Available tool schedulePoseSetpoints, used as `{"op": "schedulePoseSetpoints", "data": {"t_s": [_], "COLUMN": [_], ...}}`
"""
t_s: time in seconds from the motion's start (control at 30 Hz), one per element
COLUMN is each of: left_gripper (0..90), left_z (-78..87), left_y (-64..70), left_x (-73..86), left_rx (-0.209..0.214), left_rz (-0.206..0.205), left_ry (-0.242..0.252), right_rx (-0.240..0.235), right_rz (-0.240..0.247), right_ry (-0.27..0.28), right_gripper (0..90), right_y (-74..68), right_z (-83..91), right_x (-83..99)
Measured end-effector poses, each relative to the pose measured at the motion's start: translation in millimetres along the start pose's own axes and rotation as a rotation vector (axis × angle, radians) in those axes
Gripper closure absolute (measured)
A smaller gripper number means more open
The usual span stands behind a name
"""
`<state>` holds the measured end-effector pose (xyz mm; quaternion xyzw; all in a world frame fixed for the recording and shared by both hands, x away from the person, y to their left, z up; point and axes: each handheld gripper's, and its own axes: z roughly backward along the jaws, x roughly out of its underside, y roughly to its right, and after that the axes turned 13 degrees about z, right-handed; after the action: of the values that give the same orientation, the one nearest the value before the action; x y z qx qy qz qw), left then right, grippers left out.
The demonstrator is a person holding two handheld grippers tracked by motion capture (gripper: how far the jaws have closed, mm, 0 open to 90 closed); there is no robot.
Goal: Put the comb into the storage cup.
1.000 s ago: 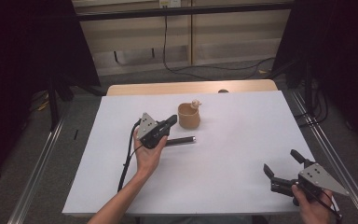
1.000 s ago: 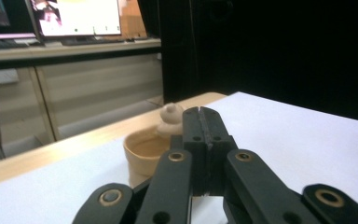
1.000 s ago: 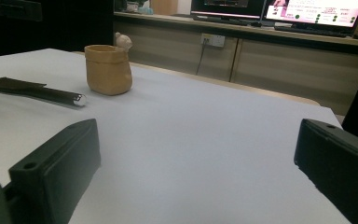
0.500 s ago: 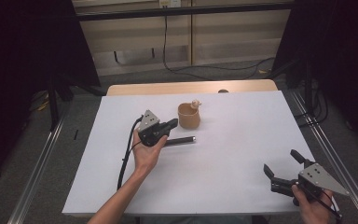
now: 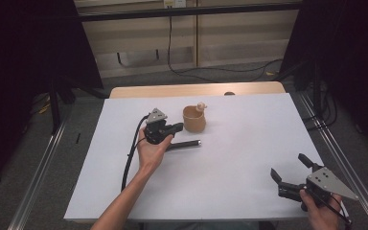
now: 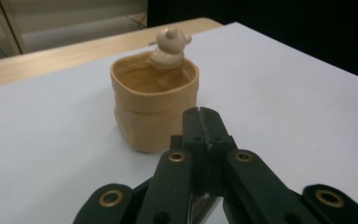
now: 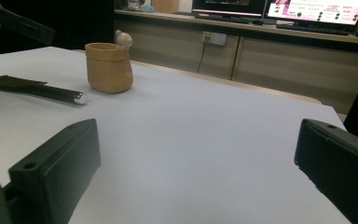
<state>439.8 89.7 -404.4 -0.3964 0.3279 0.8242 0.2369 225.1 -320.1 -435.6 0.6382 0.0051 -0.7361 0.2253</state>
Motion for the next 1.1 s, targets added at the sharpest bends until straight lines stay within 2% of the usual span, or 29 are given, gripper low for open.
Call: {"op": "schedulePoseSetpoints", "data": {"t_s": [0.23,0.4,0.63,0.7,1.0,1.1], "left_gripper": [90.0,90.0,90.0,90.0,90.0,90.0], "left_z": [-13.0,-18.8,-28.2,-31.0,-44.5,-46.0], "left_y": [3.3,4.6,5.4,5.6,-0.1,-1.0], "left_x": [-0.8,-3.3,-7.8,-6.6,-0.6,0.9], "left_rx": [-0.016,-0.011,-0.046,-0.071,-0.095,-0.100], "left_rz": [0.007,0.028,0.050,0.056,0.071,0.068], "left_ry": [-0.106,-0.140,-0.210,-0.216,-0.245,-0.276], "right_rx": [-0.001,-0.003,-0.003,-0.002,-0.004,-0.005], "right_rz": [0.001,0.001,0.001,0.001,0.002,0.003], "right_ry": [-0.006,-0.002,-0.006,-0.004,-0.007,-0.007], "right_gripper": [0.0,0.0,0.0,0.0,0.0,0.0], "right_y": [0.0,0.1,0.2,0.3,-0.1,0.1], "right_z": [0.1,-0.4,-0.3,-0.6,-0.9,-0.4], "right_x": [0.3,0.4,0.5,0.6,0.9,0.8]}}
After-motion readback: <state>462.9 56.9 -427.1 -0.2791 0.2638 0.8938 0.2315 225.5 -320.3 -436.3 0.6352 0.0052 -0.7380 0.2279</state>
